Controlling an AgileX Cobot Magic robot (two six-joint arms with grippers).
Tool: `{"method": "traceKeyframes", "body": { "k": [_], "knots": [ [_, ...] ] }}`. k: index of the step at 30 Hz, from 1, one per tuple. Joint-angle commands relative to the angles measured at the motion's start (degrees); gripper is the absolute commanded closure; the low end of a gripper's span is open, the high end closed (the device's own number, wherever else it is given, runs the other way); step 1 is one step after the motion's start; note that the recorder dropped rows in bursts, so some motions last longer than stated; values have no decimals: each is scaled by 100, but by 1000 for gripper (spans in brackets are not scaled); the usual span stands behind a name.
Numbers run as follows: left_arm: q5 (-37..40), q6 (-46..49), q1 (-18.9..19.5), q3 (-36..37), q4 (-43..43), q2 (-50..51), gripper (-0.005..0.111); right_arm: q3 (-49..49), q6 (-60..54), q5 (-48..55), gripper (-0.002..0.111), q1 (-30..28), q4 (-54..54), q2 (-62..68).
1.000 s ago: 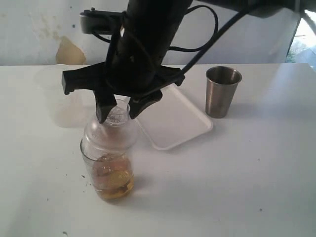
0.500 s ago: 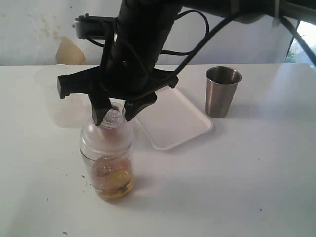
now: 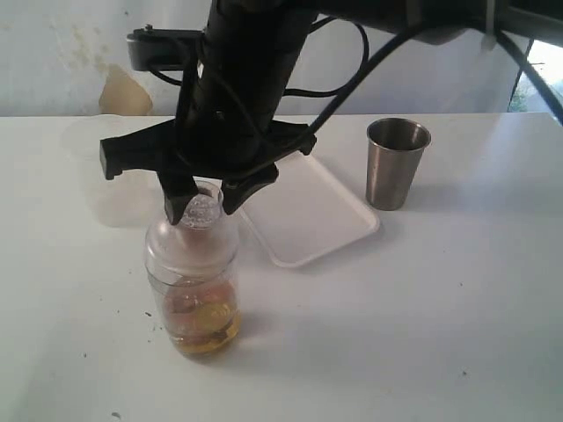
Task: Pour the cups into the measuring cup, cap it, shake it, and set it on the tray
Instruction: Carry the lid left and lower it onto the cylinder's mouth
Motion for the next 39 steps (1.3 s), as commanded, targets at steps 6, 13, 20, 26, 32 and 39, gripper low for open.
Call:
{"method": "traceKeyframes", "body": {
  "k": [6,13,20,26,32,39],
  "knots": [
    [-46,0,-2,24,10,-26,107,-20,8,19,63,8,-222,-8],
    [-46,0,-2,24,10,-26,107,-20,8,19,47,8,-41,-8],
    [-46,0,-2,24,10,-26,107,-20,-3,19,47,8,42,-21],
    [-46,0,-2,24,10,-26,107,-20,-3,19,47,8,47,-150],
    [-46,0,-2,24,10,-26,107,-20,-3,19,49,8,181,-264],
    [-46,0,-2,24,10,-26,107,-20,-3,19,57,44,324,-264]
  ]
}}
